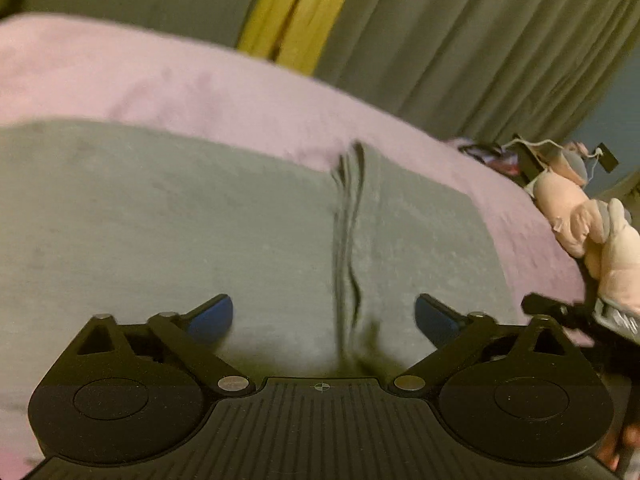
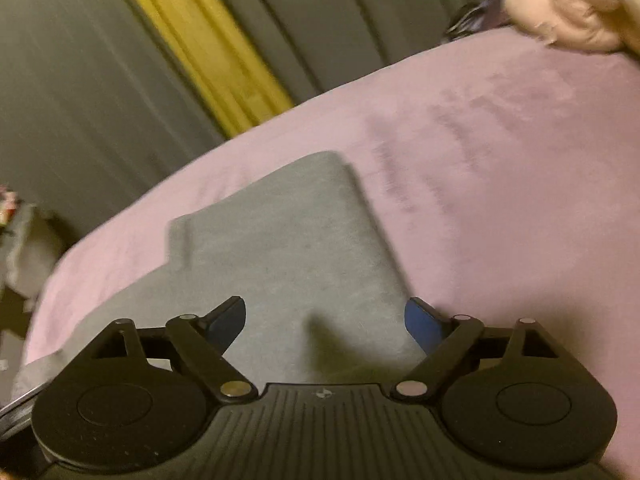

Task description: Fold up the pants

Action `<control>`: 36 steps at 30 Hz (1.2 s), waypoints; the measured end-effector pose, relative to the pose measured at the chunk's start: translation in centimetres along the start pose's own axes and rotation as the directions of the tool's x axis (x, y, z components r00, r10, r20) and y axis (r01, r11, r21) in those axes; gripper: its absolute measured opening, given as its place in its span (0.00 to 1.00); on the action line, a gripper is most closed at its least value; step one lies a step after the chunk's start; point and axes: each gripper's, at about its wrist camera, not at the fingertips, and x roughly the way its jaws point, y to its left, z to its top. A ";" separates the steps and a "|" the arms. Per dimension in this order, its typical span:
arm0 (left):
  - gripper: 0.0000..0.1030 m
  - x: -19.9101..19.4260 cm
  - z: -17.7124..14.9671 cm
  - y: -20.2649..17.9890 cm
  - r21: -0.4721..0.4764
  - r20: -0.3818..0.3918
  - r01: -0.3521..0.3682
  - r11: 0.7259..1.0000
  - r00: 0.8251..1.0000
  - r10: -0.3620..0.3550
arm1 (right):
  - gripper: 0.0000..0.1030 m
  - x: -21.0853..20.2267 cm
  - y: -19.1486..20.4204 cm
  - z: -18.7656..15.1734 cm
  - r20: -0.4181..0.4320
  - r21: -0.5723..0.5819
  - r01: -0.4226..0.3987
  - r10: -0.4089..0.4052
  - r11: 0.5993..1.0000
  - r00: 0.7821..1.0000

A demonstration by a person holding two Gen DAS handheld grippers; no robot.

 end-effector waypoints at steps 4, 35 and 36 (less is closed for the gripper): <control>0.75 4.5 0.8 0.5 -0.141 -0.096 0.036 0.989 0.994 -0.049 | 0.86 0.9 -1.0 -0.5 -0.010 0.043 -0.046 0.047 0.998 0.999; 0.17 -2.3 0.6 0.9 -0.072 0.023 -0.080 0.994 0.996 0.082 | 0.95 0.9 1.1 -1.7 0.047 -0.067 -0.248 0.251 0.966 0.967; 0.17 -2.9 0.3 1.4 -0.057 0.035 -0.119 0.991 0.992 0.121 | 0.95 1.0 1.4 -1.7 0.038 -0.081 -0.247 0.251 0.966 0.967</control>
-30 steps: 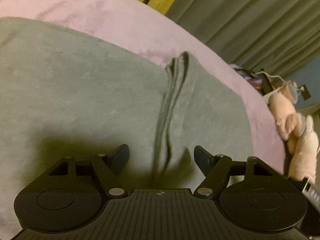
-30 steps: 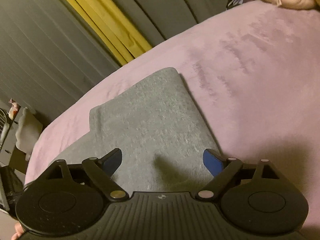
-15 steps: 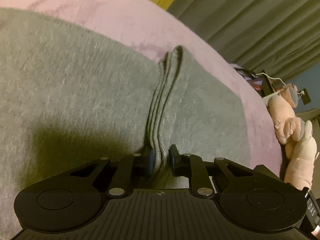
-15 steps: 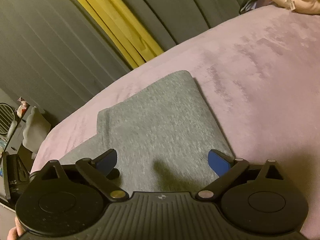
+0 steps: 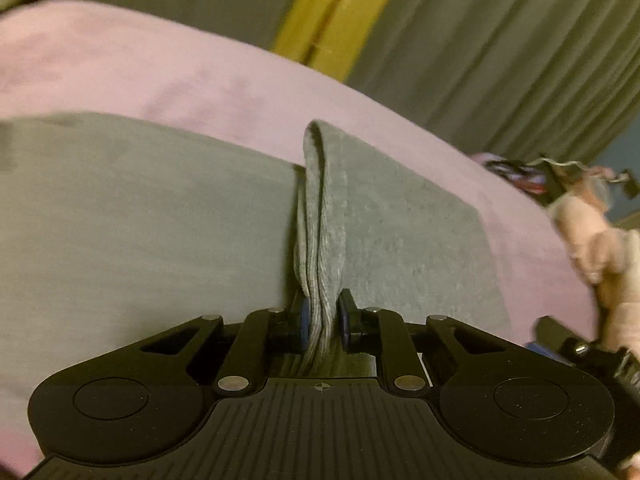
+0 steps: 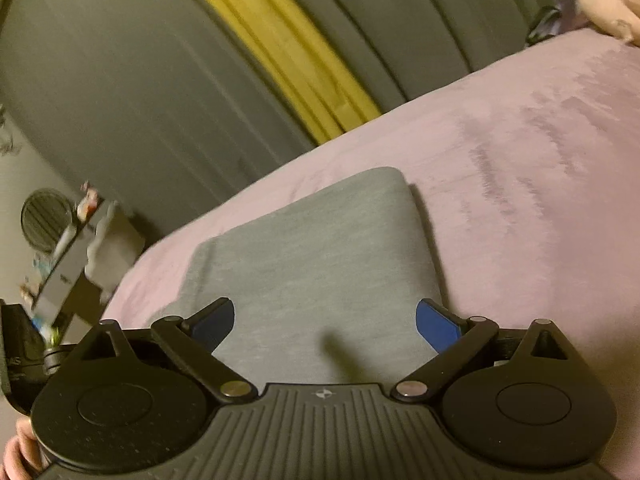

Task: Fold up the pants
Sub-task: 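Pinch the pants crease with the left gripper and lift it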

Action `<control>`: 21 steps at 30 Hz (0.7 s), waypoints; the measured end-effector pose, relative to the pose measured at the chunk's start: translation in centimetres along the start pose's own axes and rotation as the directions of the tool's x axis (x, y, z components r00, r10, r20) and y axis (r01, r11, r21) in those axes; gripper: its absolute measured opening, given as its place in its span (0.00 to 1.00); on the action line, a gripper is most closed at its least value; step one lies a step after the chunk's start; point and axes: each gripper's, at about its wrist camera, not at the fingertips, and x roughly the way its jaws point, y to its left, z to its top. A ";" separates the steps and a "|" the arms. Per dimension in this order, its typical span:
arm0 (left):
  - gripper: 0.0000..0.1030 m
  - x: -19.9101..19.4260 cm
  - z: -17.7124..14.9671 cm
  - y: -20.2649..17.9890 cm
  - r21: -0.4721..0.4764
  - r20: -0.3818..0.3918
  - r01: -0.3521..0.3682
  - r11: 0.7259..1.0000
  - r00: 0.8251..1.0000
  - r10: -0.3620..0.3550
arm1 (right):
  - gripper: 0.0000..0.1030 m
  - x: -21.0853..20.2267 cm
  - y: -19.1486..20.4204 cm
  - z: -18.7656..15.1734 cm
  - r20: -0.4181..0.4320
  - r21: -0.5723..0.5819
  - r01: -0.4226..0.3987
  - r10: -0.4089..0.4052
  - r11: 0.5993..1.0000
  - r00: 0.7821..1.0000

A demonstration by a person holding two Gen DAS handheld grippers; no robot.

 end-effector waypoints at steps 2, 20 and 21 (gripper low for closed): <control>0.18 -1.2 -0.7 1.2 0.053 0.038 -0.087 0.995 0.996 0.085 | 0.94 0.6 0.5 -0.1 -0.025 -0.030 0.009 -0.010 1.000 1.000; 0.51 0.0 -3.7 4.0 -0.026 0.048 -0.060 0.998 0.997 0.061 | 0.31 4.2 5.4 -3.9 -0.267 -0.307 0.086 -0.172 0.948 0.948; 0.51 0.1 -3.7 4.2 -0.035 0.047 -0.055 0.998 0.997 0.056 | 0.31 4.5 6.0 -4.2 -0.256 -0.356 0.105 -0.205 0.929 0.945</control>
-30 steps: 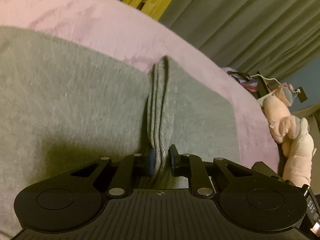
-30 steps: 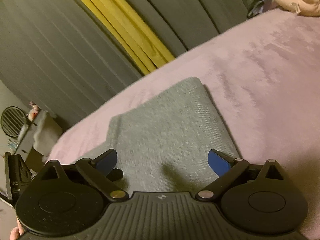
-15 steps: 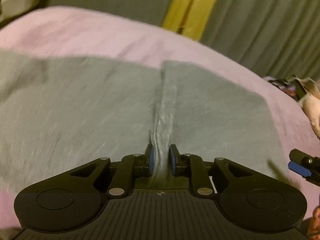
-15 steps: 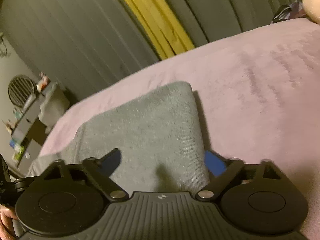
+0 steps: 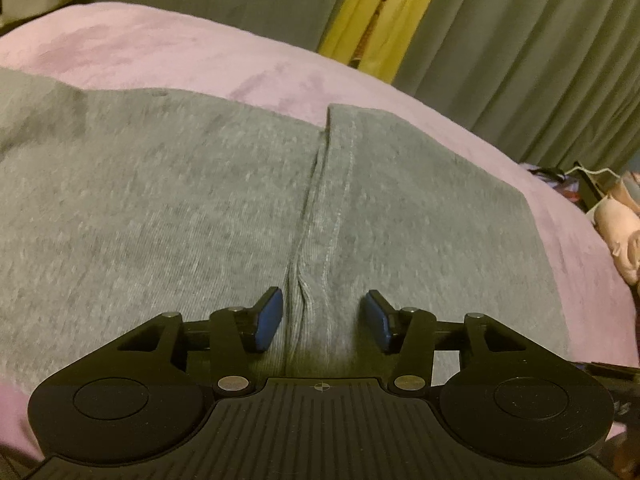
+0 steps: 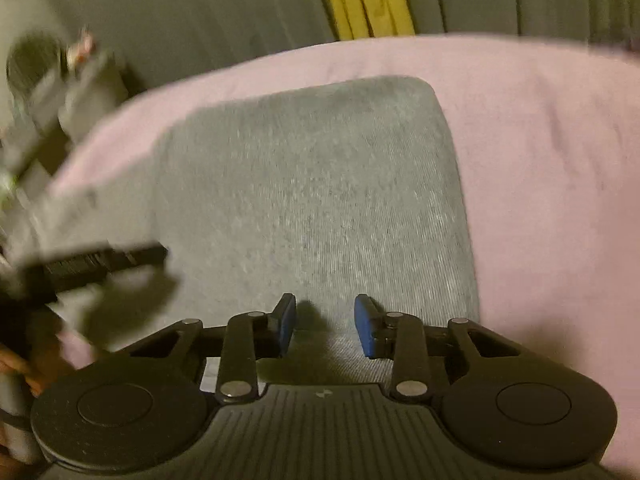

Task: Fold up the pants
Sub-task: 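Pinch the pants crease with the left gripper and lift it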

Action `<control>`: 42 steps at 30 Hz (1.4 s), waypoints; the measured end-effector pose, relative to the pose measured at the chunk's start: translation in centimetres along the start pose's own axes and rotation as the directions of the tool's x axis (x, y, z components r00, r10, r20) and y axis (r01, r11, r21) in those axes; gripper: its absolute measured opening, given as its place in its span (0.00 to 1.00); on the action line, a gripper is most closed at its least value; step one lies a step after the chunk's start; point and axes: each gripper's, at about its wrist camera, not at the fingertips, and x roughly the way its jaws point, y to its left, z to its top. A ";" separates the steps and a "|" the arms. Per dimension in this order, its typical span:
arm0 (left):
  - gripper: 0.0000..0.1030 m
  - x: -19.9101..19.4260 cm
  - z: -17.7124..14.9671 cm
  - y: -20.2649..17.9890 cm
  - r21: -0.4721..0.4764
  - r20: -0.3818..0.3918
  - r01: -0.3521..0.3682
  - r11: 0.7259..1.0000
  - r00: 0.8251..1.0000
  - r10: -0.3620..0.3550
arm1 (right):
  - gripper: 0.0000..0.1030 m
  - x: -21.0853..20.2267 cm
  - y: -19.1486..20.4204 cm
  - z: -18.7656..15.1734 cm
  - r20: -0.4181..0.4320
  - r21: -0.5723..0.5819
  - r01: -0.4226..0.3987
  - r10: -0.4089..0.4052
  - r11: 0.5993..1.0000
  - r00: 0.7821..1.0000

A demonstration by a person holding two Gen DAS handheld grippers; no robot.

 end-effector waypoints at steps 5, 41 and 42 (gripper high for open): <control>0.51 -0.4 0.0 0.7 -0.038 -0.001 0.015 0.999 1.000 -0.015 | 0.32 -0.3 1.2 -0.4 -0.002 -0.019 0.120 -0.120 0.993 0.993; 0.17 2.1 4.6 0.0 -0.137 0.132 0.121 0.983 0.986 -0.102 | 0.95 -0.6 -1.1 0.0 0.303 0.030 -0.026 0.015 0.999 0.953; 0.17 1.2 4.7 -0.3 -0.132 0.159 0.125 0.983 0.982 -0.103 | 0.94 -0.7 -1.2 0.0 0.311 0.027 -0.040 0.029 0.999 0.950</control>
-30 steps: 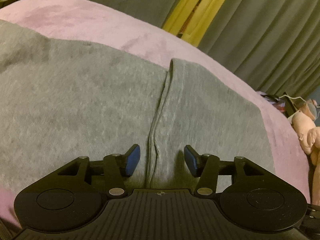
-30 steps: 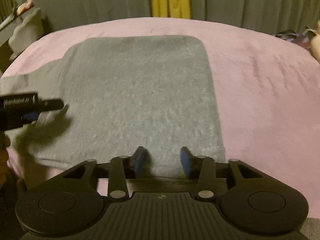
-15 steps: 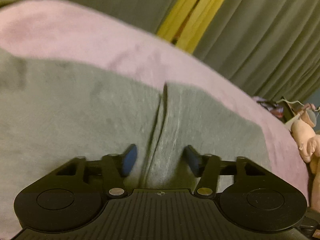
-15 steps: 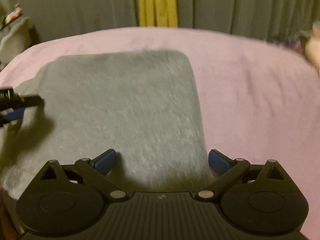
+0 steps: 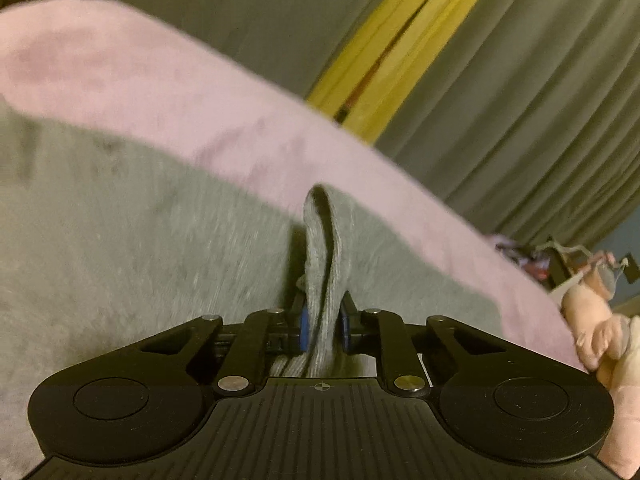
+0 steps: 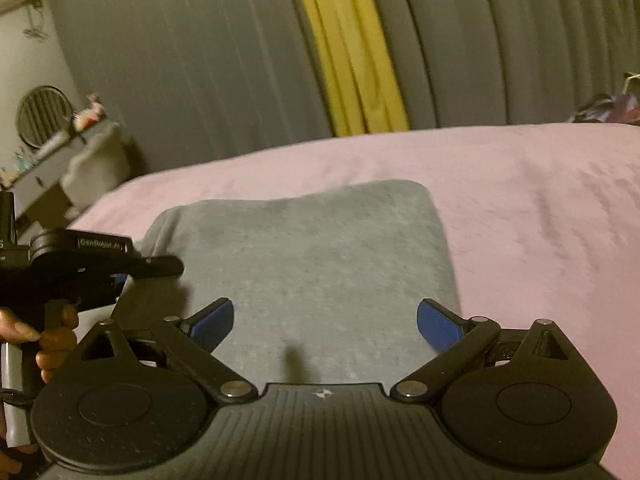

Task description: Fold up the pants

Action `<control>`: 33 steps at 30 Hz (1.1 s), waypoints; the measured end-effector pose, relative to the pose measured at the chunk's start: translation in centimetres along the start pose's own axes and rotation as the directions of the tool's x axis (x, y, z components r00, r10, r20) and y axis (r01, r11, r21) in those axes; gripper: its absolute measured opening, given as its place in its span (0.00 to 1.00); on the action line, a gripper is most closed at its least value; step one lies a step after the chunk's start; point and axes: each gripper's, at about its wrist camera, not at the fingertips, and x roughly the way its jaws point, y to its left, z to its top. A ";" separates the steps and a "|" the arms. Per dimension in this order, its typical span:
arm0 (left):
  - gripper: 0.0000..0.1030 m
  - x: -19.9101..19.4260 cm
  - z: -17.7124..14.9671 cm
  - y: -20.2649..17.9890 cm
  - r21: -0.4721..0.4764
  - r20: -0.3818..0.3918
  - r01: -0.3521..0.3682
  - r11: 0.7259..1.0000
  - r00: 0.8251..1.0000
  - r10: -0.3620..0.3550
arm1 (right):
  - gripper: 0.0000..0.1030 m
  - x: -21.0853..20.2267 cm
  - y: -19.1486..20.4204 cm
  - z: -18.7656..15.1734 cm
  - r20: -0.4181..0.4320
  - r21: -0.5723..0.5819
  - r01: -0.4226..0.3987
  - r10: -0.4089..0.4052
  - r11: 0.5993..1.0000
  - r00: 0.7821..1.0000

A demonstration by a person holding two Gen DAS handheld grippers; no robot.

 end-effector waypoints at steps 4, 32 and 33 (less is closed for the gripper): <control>0.17 -2.6 0.5 -1.0 0.115 0.101 -0.058 0.992 0.994 0.046 | 0.80 0.4 -0.1 0.2 -0.018 0.013 -0.031 0.031 0.999 0.999; 0.79 -6.9 -0.7 2.8 -0.023 -0.022 0.019 1.000 1.000 -0.019 | 0.44 3.6 0.8 -0.4 -0.214 0.001 -0.090 0.088 0.996 0.973; 0.80 -6.4 -1.2 2.5 -0.018 -0.033 0.028 0.999 0.999 -0.029 | 0.44 3.4 0.8 -0.4 -0.209 0.006 -0.096 0.095 0.995 0.973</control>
